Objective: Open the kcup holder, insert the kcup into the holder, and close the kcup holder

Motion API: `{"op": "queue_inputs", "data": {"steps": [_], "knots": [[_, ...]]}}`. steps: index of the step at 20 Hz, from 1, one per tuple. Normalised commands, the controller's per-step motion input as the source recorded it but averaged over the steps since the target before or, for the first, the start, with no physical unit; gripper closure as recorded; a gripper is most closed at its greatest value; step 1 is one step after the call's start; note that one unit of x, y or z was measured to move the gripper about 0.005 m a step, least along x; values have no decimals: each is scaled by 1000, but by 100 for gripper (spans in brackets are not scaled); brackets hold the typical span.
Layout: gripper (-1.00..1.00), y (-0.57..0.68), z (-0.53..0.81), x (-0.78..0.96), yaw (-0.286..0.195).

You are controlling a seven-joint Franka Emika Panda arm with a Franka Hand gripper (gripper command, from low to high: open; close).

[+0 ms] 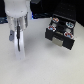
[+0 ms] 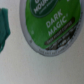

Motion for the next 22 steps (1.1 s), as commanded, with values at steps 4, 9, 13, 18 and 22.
{"op": "queue_inputs", "data": {"steps": [4,9,13,18,22], "knots": [[-100,-57,-167,-7,-135],[100,-7,-3,-10,-64],[100,-6,6,11,-16],[100,-7,5,12,-12],[100,-3,9,11,-12]]}}
